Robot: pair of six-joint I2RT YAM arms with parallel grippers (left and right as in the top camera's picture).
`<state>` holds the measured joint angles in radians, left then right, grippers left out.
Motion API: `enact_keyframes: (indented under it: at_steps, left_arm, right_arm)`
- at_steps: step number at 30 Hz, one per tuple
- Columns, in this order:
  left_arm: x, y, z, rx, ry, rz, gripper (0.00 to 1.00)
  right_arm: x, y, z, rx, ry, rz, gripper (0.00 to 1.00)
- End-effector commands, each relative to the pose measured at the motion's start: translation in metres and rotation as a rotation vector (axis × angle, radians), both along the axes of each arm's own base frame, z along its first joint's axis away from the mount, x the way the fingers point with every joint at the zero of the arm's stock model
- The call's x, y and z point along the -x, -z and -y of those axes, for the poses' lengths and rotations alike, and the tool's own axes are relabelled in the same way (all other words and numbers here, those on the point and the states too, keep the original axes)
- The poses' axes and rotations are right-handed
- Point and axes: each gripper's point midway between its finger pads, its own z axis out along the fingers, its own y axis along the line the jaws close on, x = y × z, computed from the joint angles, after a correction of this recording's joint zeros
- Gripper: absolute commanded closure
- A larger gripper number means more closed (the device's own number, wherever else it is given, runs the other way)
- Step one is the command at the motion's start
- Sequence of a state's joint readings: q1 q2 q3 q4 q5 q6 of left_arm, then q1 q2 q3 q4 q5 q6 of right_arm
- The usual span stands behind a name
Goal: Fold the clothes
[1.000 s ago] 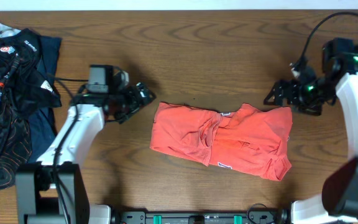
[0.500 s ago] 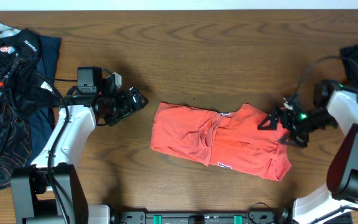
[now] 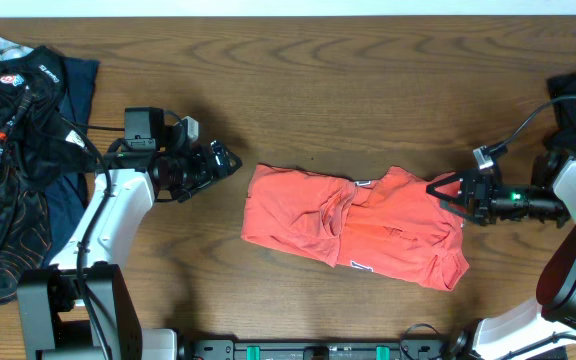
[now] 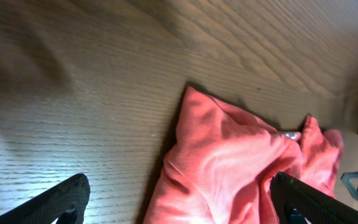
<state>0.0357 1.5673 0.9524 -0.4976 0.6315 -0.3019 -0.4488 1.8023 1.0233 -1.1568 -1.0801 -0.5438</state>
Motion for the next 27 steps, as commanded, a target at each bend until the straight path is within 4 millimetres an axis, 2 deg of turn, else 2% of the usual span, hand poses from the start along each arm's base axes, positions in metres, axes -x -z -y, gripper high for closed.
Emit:
enact_keyframes:
  at_steps: [1,3,5,7,12,15,19,23,27]
  left_arm:
    - [0.002,-0.006,0.004,0.028,0.029,0.015,0.05]
    - [0.003,-0.005,0.004,0.028,0.029,0.007,0.05]
    - [0.004,-0.005,0.004,0.028,0.029,0.005,0.05]
    - [0.004,-0.005,0.004,0.028,0.029,0.005,0.05]
    - [0.004,-0.005,0.004,0.026,0.032,0.007,0.05]
    - [0.004,-0.005,0.004,0.021,0.043,0.014,0.05]
    - [0.004,-0.005,0.004,0.018,0.045,0.017,0.05]
    - [0.004,-0.005,0.004,0.017,0.045,0.017,0.05]
    - [0.004,-0.005,0.004,0.017,0.045,0.016,0.05]
  right_arm:
    - [-0.010,-0.011,-0.001,-0.057,0.024,0.091,0.01]
    - [-0.001,0.029,0.020,0.124,0.112,-0.222,0.01]
    - [0.017,0.067,0.059,0.411,0.223,-0.465,0.01]
    - [0.027,0.076,0.080,0.546,0.290,-0.562,0.01]
    - [0.026,0.079,0.098,0.643,0.361,-0.581,0.01]
    - [0.035,0.086,0.122,0.795,0.413,-0.640,0.01]
    - [0.019,0.088,0.126,0.826,0.424,-0.566,0.01]
    - [-0.011,0.084,0.103,0.762,0.332,-0.390,0.01]
    - [-0.020,0.084,0.079,0.771,0.245,-0.332,0.01]
